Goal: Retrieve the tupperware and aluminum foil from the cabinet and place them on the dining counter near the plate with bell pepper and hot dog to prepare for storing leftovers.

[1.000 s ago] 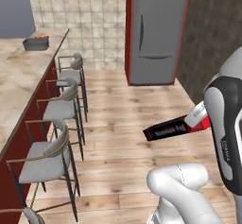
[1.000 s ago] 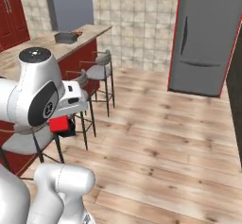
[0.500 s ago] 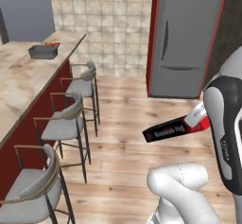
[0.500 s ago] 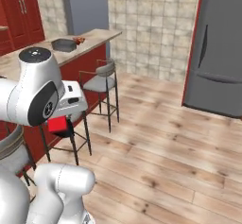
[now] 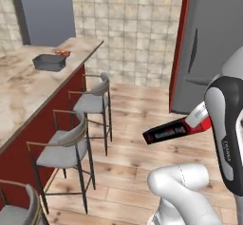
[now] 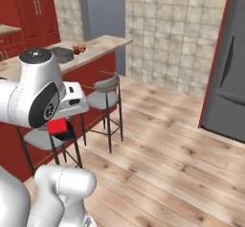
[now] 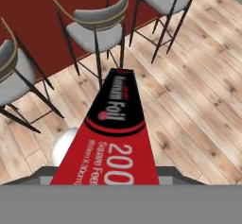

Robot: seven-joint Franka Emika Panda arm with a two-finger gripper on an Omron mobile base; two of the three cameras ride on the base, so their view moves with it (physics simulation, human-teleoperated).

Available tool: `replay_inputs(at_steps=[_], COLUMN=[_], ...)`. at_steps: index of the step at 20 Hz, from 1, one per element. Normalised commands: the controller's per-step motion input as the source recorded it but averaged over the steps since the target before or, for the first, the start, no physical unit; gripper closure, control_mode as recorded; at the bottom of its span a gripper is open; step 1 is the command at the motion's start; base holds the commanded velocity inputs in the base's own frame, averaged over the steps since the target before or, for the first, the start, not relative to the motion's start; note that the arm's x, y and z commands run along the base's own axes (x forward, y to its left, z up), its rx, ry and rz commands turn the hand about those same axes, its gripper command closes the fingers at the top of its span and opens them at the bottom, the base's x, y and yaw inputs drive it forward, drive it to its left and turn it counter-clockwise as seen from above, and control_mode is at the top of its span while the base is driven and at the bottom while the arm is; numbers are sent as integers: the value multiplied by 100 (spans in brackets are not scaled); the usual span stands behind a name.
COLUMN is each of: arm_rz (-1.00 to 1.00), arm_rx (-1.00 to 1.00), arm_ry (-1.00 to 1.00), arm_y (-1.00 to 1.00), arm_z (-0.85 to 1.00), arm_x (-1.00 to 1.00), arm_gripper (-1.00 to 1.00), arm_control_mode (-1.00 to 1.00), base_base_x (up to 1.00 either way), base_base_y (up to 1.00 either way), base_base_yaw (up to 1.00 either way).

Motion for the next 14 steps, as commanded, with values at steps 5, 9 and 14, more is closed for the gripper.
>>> replay_inputs(at_steps=[5, 9, 14], arm_rz=[0, 0, 0], arm_rx=[0, 0, 0], arm_ry=[0, 0, 0], arm_y=[0, 0, 0], arm_z=[0, 0, 0], arm_x=[0, 0, 0], arm_gripper=[100, 100, 100], arm_control_mode=[100, 100, 100], base_base_x=[76, 78, 77], base_base_y=[-48, -55, -61], base_base_yaw=[26, 27, 25])
